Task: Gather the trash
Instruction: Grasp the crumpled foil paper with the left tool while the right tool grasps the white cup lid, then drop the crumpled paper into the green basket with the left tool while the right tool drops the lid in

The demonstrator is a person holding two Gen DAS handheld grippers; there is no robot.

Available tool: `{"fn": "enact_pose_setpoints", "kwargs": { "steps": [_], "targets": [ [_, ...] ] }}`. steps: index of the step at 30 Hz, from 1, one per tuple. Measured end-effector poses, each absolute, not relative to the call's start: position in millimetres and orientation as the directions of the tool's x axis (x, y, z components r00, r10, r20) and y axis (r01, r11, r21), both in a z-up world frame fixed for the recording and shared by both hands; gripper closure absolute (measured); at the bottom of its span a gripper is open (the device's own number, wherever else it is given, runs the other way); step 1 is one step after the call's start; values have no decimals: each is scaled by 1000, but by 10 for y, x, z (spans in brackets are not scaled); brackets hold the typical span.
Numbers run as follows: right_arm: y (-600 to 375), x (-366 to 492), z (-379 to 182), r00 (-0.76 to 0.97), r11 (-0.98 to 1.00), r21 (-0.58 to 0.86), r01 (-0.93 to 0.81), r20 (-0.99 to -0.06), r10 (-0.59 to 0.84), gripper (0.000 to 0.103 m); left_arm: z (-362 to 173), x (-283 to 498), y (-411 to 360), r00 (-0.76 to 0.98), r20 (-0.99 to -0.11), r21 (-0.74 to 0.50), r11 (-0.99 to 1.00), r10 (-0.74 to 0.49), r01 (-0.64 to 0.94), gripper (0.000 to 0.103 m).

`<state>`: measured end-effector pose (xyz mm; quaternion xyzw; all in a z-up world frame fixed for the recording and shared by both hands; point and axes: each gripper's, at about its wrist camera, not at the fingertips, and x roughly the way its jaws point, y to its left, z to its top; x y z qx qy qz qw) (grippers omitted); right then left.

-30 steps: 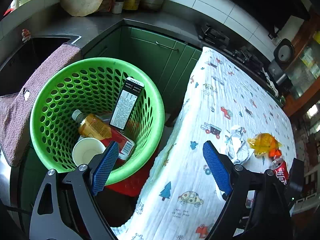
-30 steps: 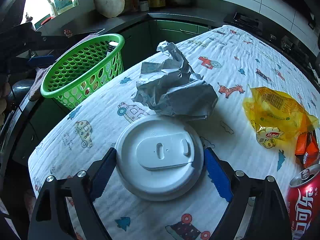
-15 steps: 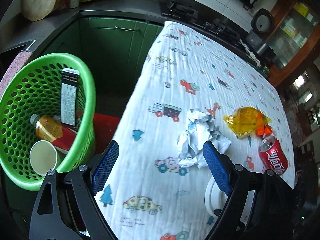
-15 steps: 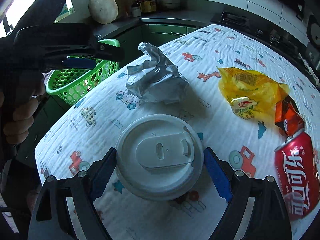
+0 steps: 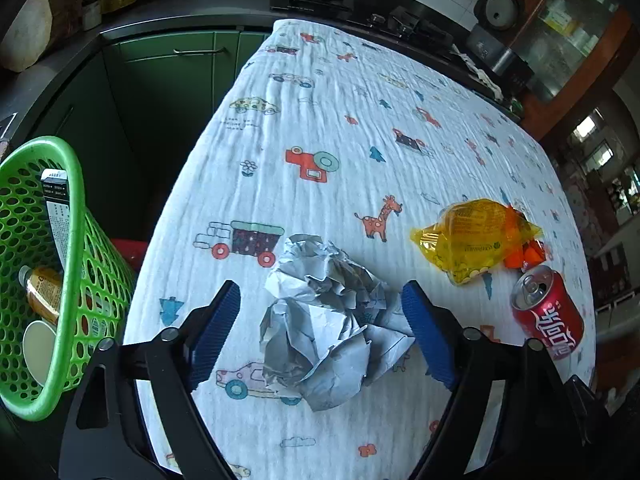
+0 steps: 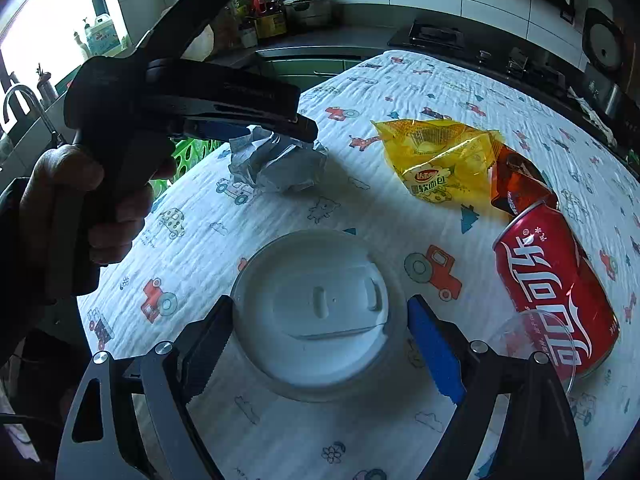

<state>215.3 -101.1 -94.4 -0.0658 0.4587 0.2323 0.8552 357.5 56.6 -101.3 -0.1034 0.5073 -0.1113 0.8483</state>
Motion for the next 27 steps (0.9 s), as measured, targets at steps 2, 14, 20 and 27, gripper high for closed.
{"fn": "enact_pose_setpoints", "kwargs": {
  "steps": [2, 14, 20, 27],
  "targets": [
    [-1025, 2136, -943, 470, 885, 103, -455, -816, 337, 19, -1061, 3586, 541, 444, -840, -305, 948, -313, 90, 40],
    [-939, 2111, -879, 471, 870, 107, -481, -806, 360, 19, -888, 3332, 762, 511, -812, -287, 955, -282, 71, 81],
    [-841, 2132, -781, 476, 851, 100, -516, -792, 382, 19, -610, 3096, 1030, 578, -770, -300, 953, -270, 46, 83],
    [-510, 2261, -594, 478, 809, 96, -580, -764, 433, 19, -164, 2851, 1668, 684, -713, -264, 963, -154, -58, 83]
  ]
}}
